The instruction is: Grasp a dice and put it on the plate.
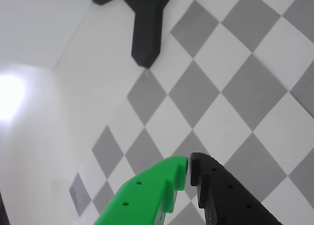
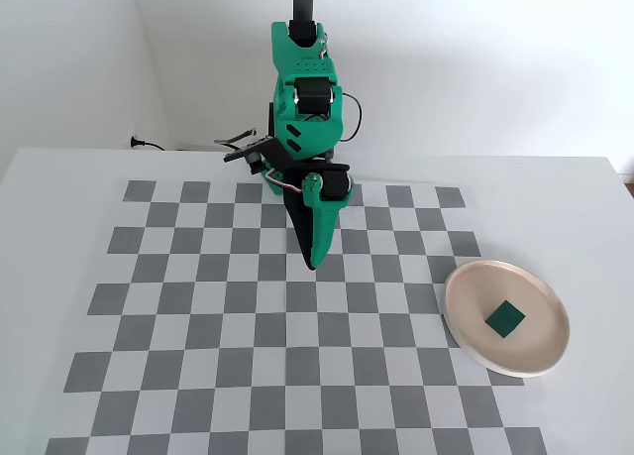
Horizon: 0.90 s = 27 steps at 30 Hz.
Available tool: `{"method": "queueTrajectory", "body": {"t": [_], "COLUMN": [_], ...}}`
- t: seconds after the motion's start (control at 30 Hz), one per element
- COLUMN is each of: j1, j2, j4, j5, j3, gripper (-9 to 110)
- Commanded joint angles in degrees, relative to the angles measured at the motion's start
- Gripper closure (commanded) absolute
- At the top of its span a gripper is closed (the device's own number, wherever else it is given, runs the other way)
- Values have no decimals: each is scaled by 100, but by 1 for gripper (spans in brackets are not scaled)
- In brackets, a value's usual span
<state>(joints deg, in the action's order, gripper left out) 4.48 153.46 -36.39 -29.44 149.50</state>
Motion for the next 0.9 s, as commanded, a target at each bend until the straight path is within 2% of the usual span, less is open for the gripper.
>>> {"method": "queueTrajectory", "body": {"t": [0.0, 0.2, 0.3, 0.6, 0.87], "j1": [-264, -439, -439, -325, -378], "j2": [431, 1028, 1327, 2215, 3313], "j4": [1055, 1723, 1591, 202, -729], "j5": [738, 2118, 2698, 3278, 3366], "j3": [598, 1529, 1872, 2162, 2654], "gripper": [106, 106, 106, 106, 106]}}
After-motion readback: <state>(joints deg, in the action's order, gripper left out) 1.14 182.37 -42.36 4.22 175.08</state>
